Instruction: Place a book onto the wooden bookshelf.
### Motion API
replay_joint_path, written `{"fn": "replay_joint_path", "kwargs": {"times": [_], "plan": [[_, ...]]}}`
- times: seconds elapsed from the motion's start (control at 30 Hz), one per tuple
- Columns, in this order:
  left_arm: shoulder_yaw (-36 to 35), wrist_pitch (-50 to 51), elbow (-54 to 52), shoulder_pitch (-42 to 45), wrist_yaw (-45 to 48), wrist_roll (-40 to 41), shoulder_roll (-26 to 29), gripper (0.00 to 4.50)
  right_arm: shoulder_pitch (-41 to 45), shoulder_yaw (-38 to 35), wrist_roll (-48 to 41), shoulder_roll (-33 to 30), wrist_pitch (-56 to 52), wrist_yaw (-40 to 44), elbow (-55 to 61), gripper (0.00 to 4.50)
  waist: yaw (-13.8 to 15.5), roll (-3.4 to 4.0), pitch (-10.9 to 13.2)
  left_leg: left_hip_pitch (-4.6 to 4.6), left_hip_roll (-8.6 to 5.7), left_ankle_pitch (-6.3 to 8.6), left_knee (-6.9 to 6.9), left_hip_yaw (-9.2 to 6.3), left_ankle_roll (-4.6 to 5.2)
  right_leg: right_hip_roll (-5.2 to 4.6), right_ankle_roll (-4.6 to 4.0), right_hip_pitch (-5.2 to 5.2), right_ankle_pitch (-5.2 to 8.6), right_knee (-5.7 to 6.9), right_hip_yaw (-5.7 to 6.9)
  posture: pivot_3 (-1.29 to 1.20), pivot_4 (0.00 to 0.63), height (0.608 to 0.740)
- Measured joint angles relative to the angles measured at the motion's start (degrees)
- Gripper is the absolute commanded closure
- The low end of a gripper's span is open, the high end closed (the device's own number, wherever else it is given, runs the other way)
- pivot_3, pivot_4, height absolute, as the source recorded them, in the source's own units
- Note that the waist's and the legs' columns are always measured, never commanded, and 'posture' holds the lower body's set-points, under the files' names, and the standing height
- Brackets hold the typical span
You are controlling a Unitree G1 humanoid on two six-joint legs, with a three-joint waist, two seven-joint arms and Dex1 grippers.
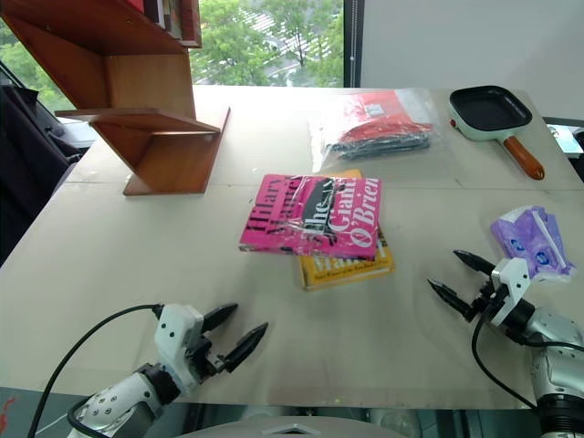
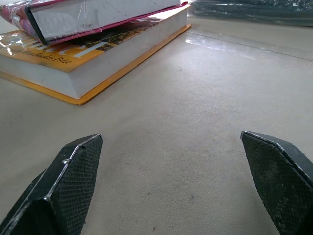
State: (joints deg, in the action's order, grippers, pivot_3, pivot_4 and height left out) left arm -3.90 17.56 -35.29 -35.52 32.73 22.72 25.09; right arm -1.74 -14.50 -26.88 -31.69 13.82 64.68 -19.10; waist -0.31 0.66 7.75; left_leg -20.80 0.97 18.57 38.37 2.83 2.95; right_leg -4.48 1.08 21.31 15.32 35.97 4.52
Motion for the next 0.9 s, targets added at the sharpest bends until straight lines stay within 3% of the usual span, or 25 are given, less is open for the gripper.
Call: {"fn": "replay_joint_path", "kwargs": {"times": [0.7, 0.8, 0.87, 0.9], "plan": [[0.6, -0.2, 0.6, 2.3, 0.7, -0.6, 0.4, 0.12, -0.6, -0.1, -0.3, -1.0, 0.4, 1.9, -0.4, 0.0, 1.0, -0.11, 0.1, -0.02, 0.0, -0.01, 0.05, -0.01, 0.0, 0.01, 0.0, 0.0, 0.0, 0.03, 0.03, 0.0, 0.15, 0.74], [0.1, 1.9, 0.5, 3.9, -0.4, 1.2, -0.6, 0.12, -0.3, -0.1, -0.6, -1.9, 1.0, 3.9, -1.7, 0.0, 1.1, -0.16, 0.1, -0.05, 0.0, 0.0, 0.08, 0.0, 0.01, 0.01, 0.01, -0.01, -0.01, 0.03, 0.03, 0.0, 0.15, 0.74], [-0.3, 6.5, -1.3, 5.2, -3.2, 6.5, -3.1, 0.12, -1.0, -0.4, -1.7, -2.7, 1.3, 6.5, -1.7, 0.0, 1.2, -0.16, 0.1, -0.1, -0.01, 0.0, 0.12, 0.0, 0.03, 0.01, 0.13, -0.01, -0.07, 0.02, 0.04, 0.0, 0.15, 0.74], [0.1, 11.4, -4.8, 6.8, -7.5, 13.8, -6.7, 0.12, -2.4, -1.0, -3.5, -3.7, 1.2, 9.6, -0.5, 0.0, 1.3, -0.18, 0.1, -0.17, -0.01, 0.0, 0.18, -0.05, 0.03, 0.0, 0.22, -0.02, -0.12, 0.02, 0.09, 0.0, 0.15, 0.74]]}}
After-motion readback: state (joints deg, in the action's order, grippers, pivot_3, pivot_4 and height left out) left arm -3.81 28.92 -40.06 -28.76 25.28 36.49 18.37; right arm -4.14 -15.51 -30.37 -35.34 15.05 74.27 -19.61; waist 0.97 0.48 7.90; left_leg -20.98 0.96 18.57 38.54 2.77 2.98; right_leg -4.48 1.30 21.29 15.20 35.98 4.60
